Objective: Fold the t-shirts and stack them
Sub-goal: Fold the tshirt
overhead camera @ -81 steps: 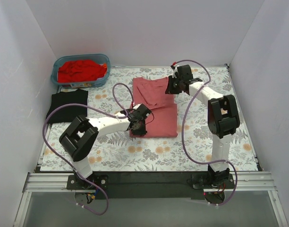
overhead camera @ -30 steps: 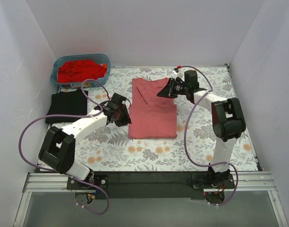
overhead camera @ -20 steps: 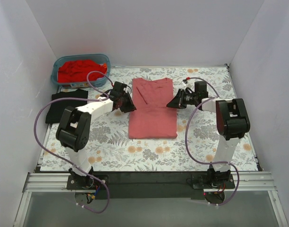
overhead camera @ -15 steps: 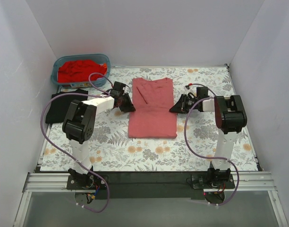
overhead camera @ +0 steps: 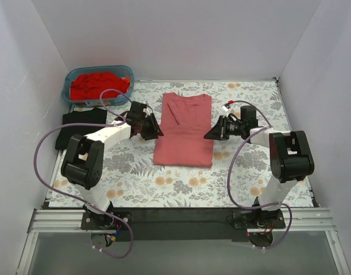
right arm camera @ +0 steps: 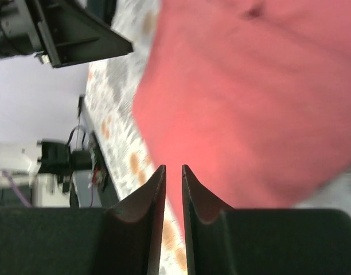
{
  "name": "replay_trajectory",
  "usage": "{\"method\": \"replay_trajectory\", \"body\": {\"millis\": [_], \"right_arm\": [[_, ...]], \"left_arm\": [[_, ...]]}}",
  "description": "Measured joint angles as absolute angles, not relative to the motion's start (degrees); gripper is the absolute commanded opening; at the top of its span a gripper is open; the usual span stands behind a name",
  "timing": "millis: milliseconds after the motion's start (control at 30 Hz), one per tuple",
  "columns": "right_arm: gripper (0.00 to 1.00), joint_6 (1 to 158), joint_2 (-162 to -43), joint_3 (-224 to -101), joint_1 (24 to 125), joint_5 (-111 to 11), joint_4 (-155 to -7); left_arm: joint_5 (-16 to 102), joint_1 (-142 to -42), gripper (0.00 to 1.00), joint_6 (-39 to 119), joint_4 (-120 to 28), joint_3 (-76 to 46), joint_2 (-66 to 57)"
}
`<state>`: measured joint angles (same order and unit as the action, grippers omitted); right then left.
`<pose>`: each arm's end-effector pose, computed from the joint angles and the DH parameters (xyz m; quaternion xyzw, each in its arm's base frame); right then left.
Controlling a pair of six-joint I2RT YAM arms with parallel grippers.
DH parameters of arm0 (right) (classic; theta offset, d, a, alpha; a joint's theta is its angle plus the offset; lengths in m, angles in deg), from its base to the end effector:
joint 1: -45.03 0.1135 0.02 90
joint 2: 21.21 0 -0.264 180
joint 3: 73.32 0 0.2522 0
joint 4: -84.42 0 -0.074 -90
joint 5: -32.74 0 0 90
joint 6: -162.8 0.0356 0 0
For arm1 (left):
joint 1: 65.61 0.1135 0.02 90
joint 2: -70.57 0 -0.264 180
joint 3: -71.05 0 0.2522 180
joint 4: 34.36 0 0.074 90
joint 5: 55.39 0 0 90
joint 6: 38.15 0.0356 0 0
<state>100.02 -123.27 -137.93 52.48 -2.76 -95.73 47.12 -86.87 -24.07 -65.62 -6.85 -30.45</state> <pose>0.3440 0.0742 0.1609 -0.0635 0.8197 0.5092 0.2544 0.3381 -0.1398 0.1852 -0.4049 0.8561 -0.2966 0.1233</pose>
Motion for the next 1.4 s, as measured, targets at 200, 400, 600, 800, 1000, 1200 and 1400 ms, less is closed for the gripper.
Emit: {"method": "replay_trajectory", "body": {"millis": [200, 400, 600, 800, 1000, 1200, 1400], "right_arm": [[0.24, 99.72, -117.0, -128.7, 59.89, -0.07, -96.93], [0.22, 99.96, -126.48, -122.19, 57.2, 0.89, -96.93], [0.21, 99.33, -125.92, -118.54, 51.25, 4.67, -96.3], [0.24, 92.53, -114.42, -119.35, 52.02, -5.12, -83.19], [0.42, 88.68, -100.28, -123.79, 56.52, -22.52, -69.42], [0.53, 88.9, -91.64, -125.62, 61.98, -40.66, -60.24], [0.53, 90.91, -92.61, -125.67, 66.18, -48.38, -56.74]], "left_arm": [[50.55, -92.61, 0.26, -25.16, -65.86, 3.86, -20.81], [52.63, -92.29, 0.19, -28.81, -65.22, 10.9, -22.71], [53.17, -91.17, 0.2, -31.59, -63.43, 14.24, -20.11], [50.9, -91.19, 0.42, -31.89, -69.07, 15.09, -13.33], [43.8, -93.99, 0.62, -32.0, -75.34, 14.72, -4.68], [34.22, -99.61, 0.68, -31.24, -81.0, 11.47, -6.08], [28.98, -100.98, 0.57, -29.66, -82.82, 8.06, -14.23]]}}
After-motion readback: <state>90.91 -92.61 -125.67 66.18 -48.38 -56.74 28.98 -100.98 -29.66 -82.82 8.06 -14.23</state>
